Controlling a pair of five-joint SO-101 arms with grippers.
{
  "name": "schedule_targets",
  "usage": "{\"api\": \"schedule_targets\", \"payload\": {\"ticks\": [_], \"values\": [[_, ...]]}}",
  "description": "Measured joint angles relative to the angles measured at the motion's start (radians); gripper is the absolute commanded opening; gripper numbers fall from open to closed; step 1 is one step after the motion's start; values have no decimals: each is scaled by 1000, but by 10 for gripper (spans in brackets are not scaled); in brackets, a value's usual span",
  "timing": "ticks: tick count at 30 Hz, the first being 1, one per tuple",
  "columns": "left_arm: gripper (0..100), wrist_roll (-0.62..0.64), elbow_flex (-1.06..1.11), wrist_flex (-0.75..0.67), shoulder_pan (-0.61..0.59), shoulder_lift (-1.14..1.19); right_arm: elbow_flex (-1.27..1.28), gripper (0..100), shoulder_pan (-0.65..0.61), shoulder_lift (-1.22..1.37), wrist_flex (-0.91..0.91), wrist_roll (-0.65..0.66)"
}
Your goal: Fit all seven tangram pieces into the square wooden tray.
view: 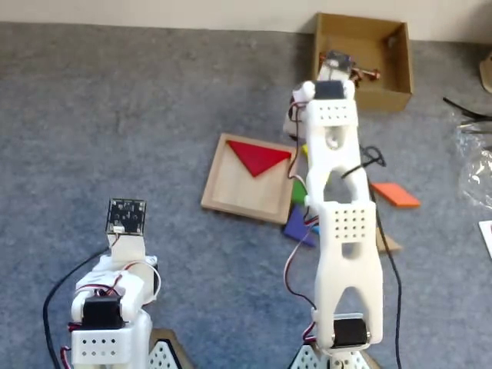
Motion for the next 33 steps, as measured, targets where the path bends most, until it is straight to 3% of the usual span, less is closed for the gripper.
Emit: {"api": "schedule_targets", "payload": {"ticks": [22, 33], "values": [[7, 0, 0, 0, 0, 0, -58, 478, 28, 95, 14, -6], [7, 0, 0, 0, 0, 0, -64, 306, 54, 95, 20, 144]]}}
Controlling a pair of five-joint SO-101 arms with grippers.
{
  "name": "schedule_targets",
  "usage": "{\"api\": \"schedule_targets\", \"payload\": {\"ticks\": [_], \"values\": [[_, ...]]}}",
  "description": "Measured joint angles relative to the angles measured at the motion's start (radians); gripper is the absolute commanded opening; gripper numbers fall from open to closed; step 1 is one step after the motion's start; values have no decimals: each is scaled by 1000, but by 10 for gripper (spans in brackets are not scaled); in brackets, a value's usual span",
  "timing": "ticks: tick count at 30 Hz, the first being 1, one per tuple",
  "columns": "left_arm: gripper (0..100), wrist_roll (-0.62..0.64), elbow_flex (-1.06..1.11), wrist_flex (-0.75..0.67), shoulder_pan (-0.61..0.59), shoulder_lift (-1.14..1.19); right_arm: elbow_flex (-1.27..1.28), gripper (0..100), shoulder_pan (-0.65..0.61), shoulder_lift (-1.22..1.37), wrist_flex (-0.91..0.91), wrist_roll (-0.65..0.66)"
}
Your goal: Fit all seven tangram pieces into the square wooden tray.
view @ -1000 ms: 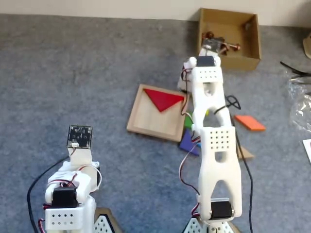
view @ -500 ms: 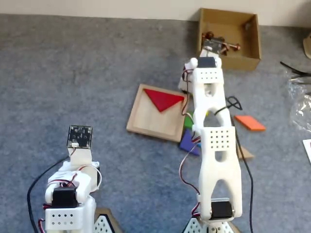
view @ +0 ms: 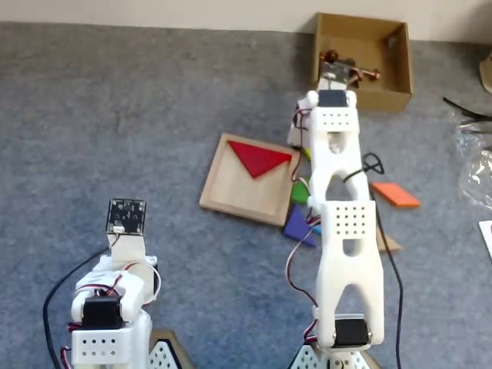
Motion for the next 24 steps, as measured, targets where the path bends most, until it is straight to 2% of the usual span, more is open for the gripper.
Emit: {"api": "schedule_targets", "payload": {"ticks": [11, 18, 24], "values": [[7, 0, 0, 0, 0, 0, 0, 302, 17, 0, 5, 28], [7, 0, 0, 0, 0, 0, -2, 132, 38, 0, 17, 29], [7, 0, 0, 0, 0, 0, -2, 120, 66, -2, 20, 29]]}}
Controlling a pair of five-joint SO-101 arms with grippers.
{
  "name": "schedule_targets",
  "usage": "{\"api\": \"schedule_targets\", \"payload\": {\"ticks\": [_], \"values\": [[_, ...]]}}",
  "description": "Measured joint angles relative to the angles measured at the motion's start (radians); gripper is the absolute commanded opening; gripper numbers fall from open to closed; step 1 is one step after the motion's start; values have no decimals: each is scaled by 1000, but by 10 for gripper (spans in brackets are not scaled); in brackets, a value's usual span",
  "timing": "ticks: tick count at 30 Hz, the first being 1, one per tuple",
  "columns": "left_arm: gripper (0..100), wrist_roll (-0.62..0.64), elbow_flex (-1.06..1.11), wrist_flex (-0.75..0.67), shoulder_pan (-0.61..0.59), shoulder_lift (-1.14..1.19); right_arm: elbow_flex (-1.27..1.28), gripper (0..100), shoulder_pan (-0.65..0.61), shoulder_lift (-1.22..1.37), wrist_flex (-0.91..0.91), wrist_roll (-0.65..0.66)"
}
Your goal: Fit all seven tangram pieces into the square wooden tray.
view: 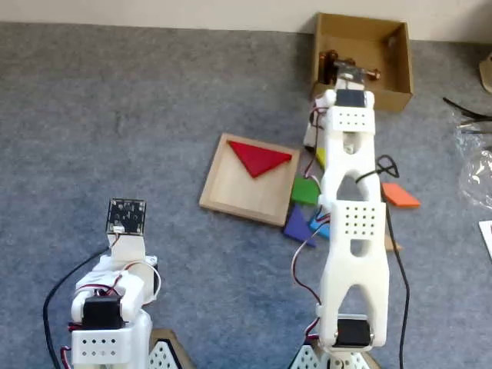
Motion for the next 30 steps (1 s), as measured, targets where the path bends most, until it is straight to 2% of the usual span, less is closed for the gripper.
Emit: {"api": "schedule_targets", "payload": {"ticks": [16, 23, 27, 30], "values": [[7, 0, 0, 0, 0, 0, -12, 119, 23, 0, 133, 9], [7, 0, 0, 0, 0, 0, -12, 119, 44, -2, 166, 201], [7, 0, 0, 0, 0, 0, -12, 115, 51, -2, 167, 224], [7, 0, 0, 0, 0, 0, -12, 57, 61, -2, 169, 227]]}}
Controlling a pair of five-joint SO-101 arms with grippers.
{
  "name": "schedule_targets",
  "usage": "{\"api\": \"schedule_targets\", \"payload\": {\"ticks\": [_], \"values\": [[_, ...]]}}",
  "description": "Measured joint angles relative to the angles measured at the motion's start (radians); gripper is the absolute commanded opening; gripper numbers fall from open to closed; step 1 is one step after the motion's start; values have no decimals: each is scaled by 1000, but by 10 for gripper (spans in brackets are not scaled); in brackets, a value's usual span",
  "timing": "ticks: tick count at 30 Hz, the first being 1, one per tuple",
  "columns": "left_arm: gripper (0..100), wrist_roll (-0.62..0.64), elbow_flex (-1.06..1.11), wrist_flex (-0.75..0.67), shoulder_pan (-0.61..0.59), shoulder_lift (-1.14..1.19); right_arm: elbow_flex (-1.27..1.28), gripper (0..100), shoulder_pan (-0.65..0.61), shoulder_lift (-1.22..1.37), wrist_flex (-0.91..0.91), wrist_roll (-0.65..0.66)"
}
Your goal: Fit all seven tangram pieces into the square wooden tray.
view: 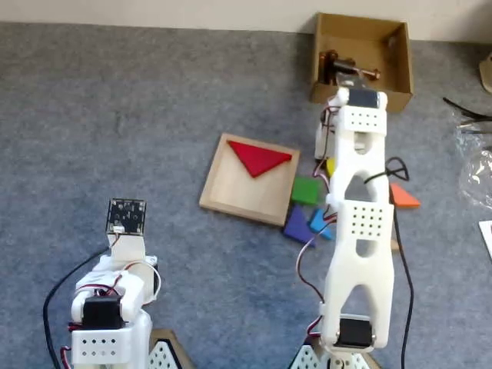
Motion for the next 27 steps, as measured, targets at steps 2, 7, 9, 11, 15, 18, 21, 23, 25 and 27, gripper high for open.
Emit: {"api": "schedule_targets", "payload": {"ticks": [2, 7, 9, 11, 15, 18, 21, 23, 25, 27], "values": [[7, 0, 0, 0, 0, 0, 0, 33, 17, 0, 0, 5], [7, 0, 0, 0, 0, 0, 0, 32, 60, 0, 2, 5], [7, 0, 0, 0, 0, 0, 0, 32, 74, 0, 2, 5], [7, 0, 0, 0, 0, 0, 0, 31, 91, 0, 2, 5], [7, 0, 0, 0, 0, 0, 0, 27, 120, 0, 5, 5], [7, 0, 0, 0, 0, 0, 0, 27, 129, 2, 5, 5], [7, 0, 0, 0, 0, 0, 0, 27, 132, 2, 5, 5], [7, 0, 0, 0, 0, 0, 0, 27, 132, 2, 5, 5], [7, 0, 0, 0, 0, 0, 0, 26, 132, 2, 5, 5], [7, 0, 0, 0, 0, 0, 0, 25, 135, 2, 5, 5]]}}
